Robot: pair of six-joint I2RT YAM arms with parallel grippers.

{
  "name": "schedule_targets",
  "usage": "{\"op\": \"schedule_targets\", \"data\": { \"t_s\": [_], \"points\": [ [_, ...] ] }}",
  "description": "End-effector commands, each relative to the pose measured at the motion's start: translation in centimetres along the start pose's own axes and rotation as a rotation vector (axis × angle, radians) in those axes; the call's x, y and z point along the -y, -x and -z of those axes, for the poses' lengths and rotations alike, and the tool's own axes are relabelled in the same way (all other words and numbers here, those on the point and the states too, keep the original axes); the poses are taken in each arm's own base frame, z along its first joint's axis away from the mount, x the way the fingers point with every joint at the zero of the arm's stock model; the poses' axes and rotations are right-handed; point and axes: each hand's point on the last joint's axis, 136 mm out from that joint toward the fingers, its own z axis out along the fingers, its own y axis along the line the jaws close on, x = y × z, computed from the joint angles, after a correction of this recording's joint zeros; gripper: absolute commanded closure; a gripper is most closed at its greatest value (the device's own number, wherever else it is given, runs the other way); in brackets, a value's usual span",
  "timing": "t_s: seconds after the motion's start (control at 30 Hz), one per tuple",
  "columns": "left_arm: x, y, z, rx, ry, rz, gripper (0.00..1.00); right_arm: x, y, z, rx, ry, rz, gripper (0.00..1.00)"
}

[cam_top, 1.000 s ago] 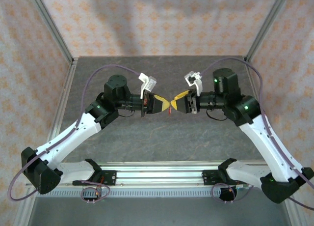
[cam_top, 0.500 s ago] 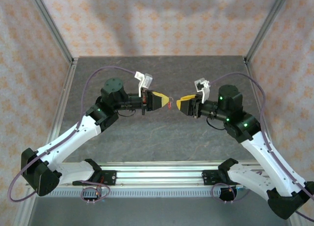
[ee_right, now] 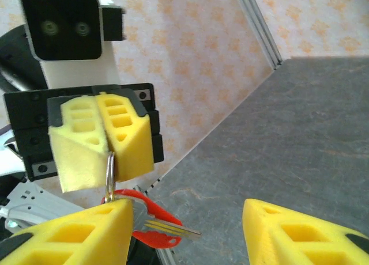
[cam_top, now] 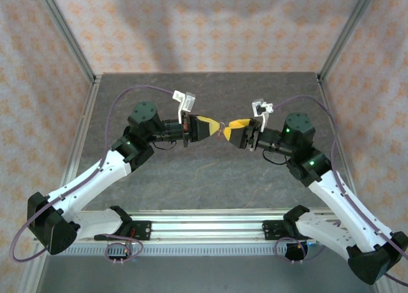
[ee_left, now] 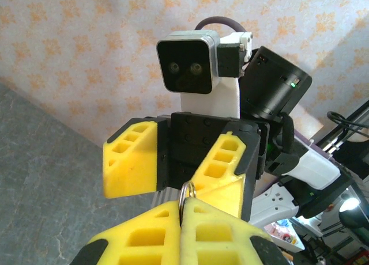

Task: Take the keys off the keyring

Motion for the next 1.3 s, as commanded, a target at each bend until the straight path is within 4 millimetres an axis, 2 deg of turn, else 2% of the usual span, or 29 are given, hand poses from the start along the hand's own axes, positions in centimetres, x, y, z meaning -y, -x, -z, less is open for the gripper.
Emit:
{"op": "schedule_targets", "data": {
  "t_s": [0.0, 0.17, 0.3, 0.6, 0.87, 1.03, 1.17, 1.27],
  "points": [
    [1.4, 1.2, 0.4, 0.038, -0.047, -0.027, 1.0, -2.0, 0.5, 0.1, 0.022, 0.108, 0.053, 0.45],
    [2.1, 1.7, 0.3, 0.051, -0.09, -0.012, 1.0, -2.6, 0.2, 0.0, 0.026, 0.159, 0.076, 0.43],
    [2.2, 1.9, 0.2, 0.059, -0.096, -0.007, 1.0, -2.2, 0.0, 0.0, 0.037, 0.145, 0.093, 0.42],
    [2.1, 2.4, -0.3, 0.077, -0.136, 0.031, 1.0, -2.8, 1.5, 0.0, 0.123, 0.177, 0.115, 0.42],
    [2.0, 2.5, -0.4, 0.084, -0.138, 0.032, 1.0, -3.5, 1.1, -0.4, 0.102, 0.203, 0.115, 0.44],
    [2.0, 2.5, -0.5, 0.084, -0.14, 0.034, 1.0, -3.2, 1.4, -0.5, 0.111, 0.18, 0.109, 0.51],
    [1.9, 2.5, -0.4, 0.085, -0.134, 0.031, 1.0, -2.6, 1.6, -0.4, 0.12, 0.138, 0.106, 0.65],
    [1.9, 2.6, -0.3, 0.087, -0.132, 0.028, 1.0, -2.4, 1.5, -0.3, 0.115, 0.122, 0.108, 0.69]
  ]
}}
